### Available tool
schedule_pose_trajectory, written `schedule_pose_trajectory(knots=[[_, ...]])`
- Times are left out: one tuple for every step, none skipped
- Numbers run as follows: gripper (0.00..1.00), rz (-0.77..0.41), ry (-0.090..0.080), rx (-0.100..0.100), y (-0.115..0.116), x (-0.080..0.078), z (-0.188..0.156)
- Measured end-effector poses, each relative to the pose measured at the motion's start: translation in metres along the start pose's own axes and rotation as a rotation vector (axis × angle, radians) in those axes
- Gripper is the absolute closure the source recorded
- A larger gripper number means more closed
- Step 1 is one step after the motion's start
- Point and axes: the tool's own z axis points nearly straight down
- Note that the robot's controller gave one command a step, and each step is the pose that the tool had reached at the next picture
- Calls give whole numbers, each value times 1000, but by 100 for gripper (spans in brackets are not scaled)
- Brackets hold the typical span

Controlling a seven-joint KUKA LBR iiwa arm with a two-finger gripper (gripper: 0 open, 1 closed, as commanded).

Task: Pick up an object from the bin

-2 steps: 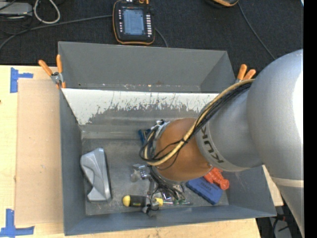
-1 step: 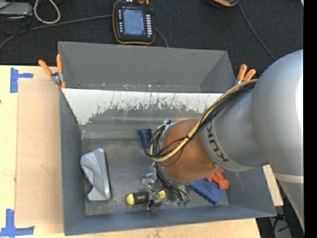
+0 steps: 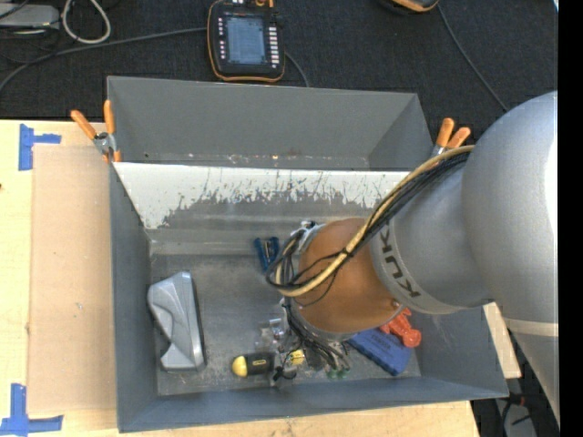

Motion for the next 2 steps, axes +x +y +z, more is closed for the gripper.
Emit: schedule_pose_trajectory(knots=[[100, 2, 4, 0, 0, 1, -16], [100, 4, 7, 0, 0, 2, -28]])
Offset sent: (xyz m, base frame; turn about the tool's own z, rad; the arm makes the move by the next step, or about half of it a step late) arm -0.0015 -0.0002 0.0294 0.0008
